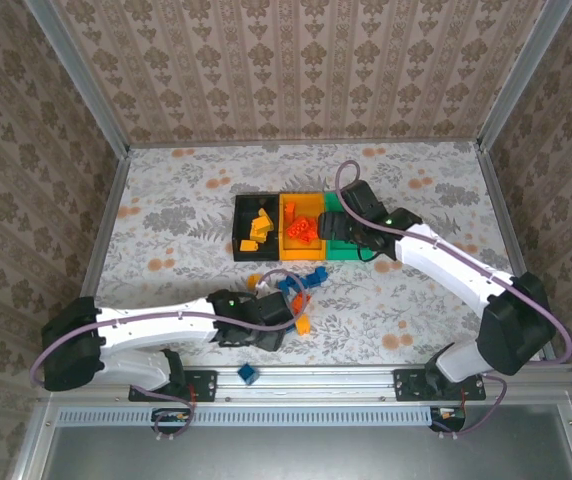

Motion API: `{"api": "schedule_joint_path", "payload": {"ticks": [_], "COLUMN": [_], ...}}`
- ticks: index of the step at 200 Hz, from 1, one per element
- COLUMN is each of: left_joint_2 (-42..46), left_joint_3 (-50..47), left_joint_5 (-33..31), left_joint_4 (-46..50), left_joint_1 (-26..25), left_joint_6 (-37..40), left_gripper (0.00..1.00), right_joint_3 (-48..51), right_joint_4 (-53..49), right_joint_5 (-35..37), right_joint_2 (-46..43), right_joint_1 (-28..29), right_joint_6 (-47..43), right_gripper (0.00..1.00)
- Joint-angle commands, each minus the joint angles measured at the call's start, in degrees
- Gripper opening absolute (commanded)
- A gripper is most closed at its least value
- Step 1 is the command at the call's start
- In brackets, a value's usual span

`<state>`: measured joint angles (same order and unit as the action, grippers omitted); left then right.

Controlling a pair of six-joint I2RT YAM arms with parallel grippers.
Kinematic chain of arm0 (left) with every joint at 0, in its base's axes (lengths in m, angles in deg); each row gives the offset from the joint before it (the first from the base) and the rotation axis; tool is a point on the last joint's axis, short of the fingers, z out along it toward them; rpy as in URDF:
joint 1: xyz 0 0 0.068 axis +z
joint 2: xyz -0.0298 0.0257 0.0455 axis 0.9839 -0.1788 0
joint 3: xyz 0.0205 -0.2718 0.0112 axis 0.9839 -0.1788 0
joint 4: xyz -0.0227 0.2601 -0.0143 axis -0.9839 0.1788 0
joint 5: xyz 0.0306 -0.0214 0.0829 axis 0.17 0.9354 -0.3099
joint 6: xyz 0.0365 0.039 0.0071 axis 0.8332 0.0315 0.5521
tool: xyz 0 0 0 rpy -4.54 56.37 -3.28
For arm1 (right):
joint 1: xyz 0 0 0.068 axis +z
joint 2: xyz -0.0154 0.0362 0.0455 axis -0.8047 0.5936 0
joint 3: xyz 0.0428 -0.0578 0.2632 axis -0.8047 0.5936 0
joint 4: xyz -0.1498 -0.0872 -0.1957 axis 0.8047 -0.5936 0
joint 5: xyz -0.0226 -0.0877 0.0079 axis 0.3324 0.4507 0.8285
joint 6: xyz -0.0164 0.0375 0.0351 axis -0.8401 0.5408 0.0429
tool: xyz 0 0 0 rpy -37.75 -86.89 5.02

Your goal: Sort the legos into containers by color

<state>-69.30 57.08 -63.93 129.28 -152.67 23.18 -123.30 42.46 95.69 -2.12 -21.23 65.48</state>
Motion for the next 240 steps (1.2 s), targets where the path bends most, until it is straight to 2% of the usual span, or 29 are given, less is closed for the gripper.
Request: {"api": "schedule_joint_path", "payload": {"ticks": [1,15,57,83,112,129,165,202,240], "left_joint_2": [2.10,3.92,15.83,23.89,29.70,31.45,31.60,31.29,31.30], "left_joint_3": [1.77,1.71,0.67,1.40,4.48,7.17,13.23,16.06,15.52], "left_joint_5": [-1.29,-1.86,-4.99,-6.07,-7.69,-8.05,-7.68,-6.74,-4.87], "left_joint_4": [5.85,8.69,11.96,13.65,16.81,18.24,19.94,18.58,16.81], "left_joint_1": [0.55,0.64,2.53,7.38,13.74,17.61,24.80,28.36,29.87], "left_joint_6": [-0.65,-2.04,-6.69,-6.12,-3.48,-0.63,5.94,9.68,10.44], "left_gripper": [0.76,0.86,1.00,1.00,1.00,1.00,1.00,1.00,1.00], "right_joint_3": [2.16,3.77,10.07,11.36,10.96,9.59,3.96,-0.19,-2.28], "right_joint_4": [0.11,0.59,2.23,2.33,2.70,3.39,4.03,7.49,10.12], "right_joint_5": [-3.12,-6.47,-12.36,-13.53,-12.75,-11.17,-5.67,-2.44,-1.97], "right_joint_2": [-2.69,-3.14,-8.97,-9.81,-6.95,-3.96,8.04,16.04,21.60], "right_joint_1": [-0.24,0.02,6.59,14.78,25.59,31.95,42.52,48.71,51.12], "right_joint_6": [0.46,-0.31,-3.66,-6.81,-8.04,-8.51,-8.82,-8.97,-9.58], "right_gripper": [0.90,0.90,0.90,0.90,0.90,0.90,0.91,0.92,0.93]}}
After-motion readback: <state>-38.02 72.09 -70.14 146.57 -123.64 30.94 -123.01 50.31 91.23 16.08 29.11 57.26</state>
